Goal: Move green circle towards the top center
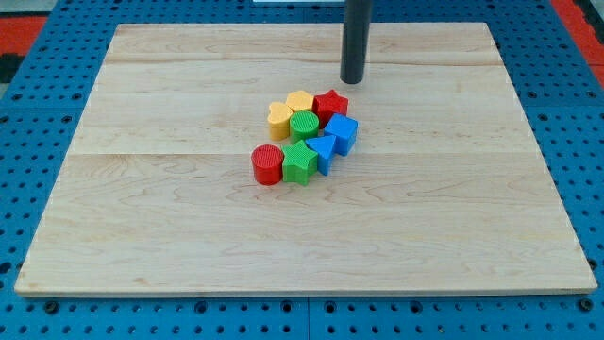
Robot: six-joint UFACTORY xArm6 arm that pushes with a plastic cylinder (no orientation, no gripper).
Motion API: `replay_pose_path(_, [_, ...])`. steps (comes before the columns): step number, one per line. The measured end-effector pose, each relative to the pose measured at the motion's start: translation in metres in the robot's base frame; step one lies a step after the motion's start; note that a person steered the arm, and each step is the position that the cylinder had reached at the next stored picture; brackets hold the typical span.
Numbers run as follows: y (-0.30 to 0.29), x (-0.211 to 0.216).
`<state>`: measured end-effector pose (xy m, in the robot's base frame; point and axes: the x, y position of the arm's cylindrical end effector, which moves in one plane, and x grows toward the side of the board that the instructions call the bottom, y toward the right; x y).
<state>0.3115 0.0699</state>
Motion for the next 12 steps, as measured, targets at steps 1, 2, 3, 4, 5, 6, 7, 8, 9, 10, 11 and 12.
replay_pose_path(1, [0.000, 0.001])
replay_pose_path(2, [0.009, 0.002])
replay_pose_path(3, [0.013, 0.003])
replay_pose_path(4, [0.028, 0.006])
replay_pose_path(5, [0.039, 0.007])
replay_pose_path(6, [0.039, 0.007])
replay_pose_path(7, [0.046, 0.007])
replay_pose_path(8, [0.050, 0.007])
replay_pose_path(9, [0.051, 0.007])
replay_pose_path(10, [0.050, 0.010])
replay_pose_path(11, [0.051, 0.010])
replay_pose_path(12, [0.053, 0.014])
